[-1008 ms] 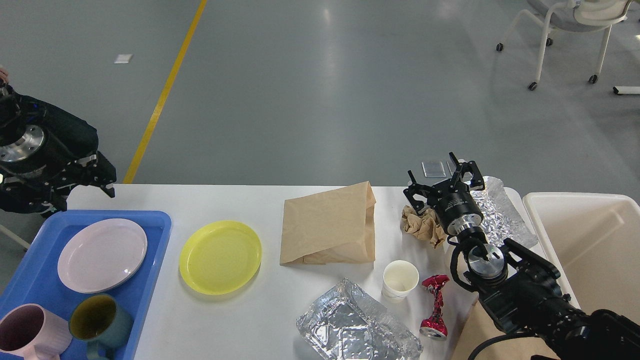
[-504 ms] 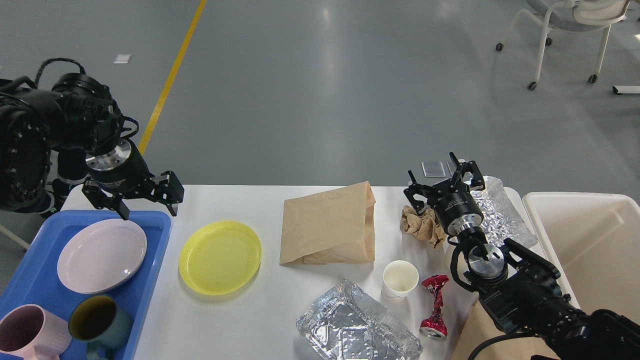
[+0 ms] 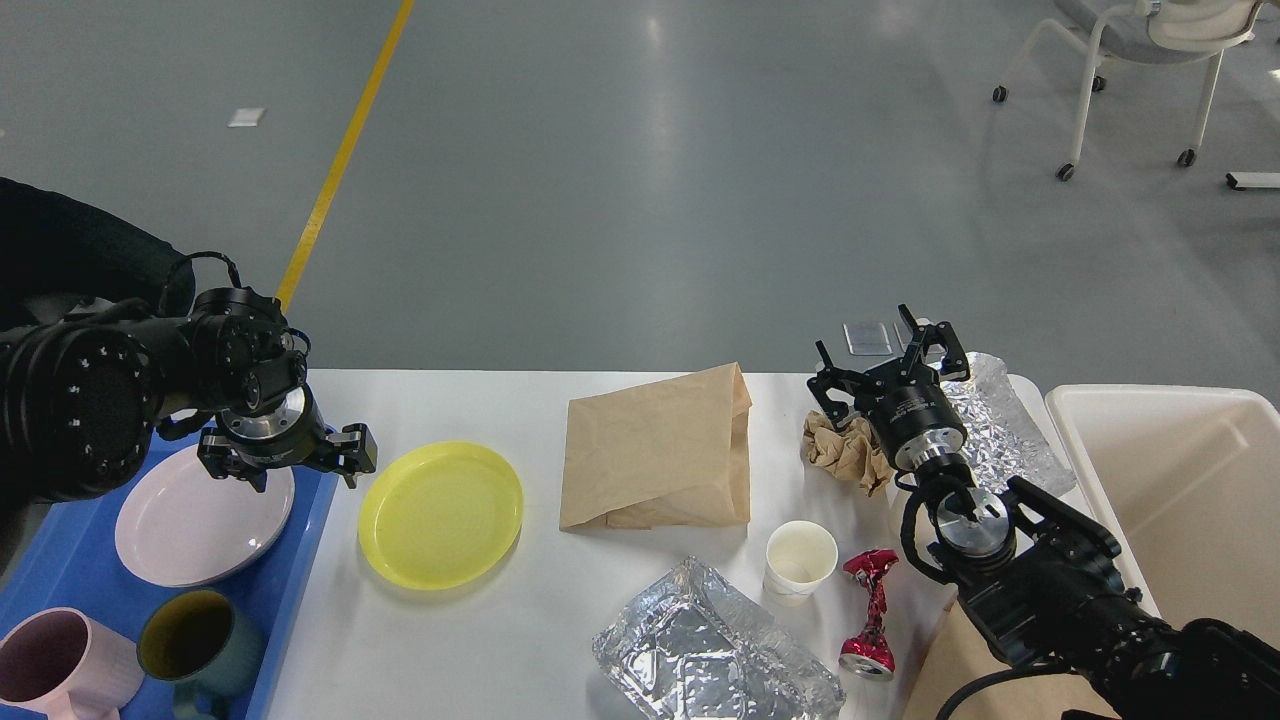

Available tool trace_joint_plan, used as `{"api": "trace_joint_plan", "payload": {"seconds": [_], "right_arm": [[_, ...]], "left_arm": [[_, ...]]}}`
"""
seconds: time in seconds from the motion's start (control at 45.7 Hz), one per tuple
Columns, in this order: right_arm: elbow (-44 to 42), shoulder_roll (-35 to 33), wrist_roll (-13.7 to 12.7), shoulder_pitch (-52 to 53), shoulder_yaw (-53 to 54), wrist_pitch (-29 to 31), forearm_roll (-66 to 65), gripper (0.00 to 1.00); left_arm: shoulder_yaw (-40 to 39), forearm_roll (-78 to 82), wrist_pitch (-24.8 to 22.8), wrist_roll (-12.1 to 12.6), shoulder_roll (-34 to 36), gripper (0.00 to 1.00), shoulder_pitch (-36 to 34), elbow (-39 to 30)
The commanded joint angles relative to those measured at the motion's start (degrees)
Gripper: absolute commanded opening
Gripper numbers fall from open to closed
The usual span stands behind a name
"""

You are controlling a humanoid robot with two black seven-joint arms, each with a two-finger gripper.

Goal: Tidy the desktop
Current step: 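Move the left gripper to the edge of the yellow plate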

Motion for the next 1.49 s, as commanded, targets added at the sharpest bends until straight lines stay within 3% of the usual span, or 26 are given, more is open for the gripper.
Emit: {"api": "trace_joint_plan", "payload": {"seconds": [0.0, 0.197, 0.569, 0.832, 1.468], "right_arm": [[0.0, 0.0, 0.0, 0.0, 0.0, 0.0, 0.0, 1.0], [0.0, 0.0, 0.0, 0.0, 0.0, 0.0, 0.0, 1.0], [0.0, 0.0, 0.0, 0.0, 0.0, 0.0, 0.0, 1.0], [0.0, 0.0, 0.0, 0.0, 0.0, 0.0, 0.0, 1.0], [0.0, 0.0, 0.0, 0.0, 0.0, 0.0, 0.0, 1.0]], "left_arm": [[-2.6, 0.0, 0.2, 0.1, 0.2, 0.93, 0.6, 0.4], [-4.8, 0.0, 3.3, 0.1, -0.2, 0.93, 2.9, 0.6], [-5.6, 0.0, 3.5, -0.9, 0.2, 0.93, 4.1, 1.8], [-5.6, 0.0, 3.9, -0.9, 4.4, 0.93, 4.1, 2.1], [-10.2, 0.1, 7.0, -1.0, 3.7, 0.93, 8.1, 5.9]]}}
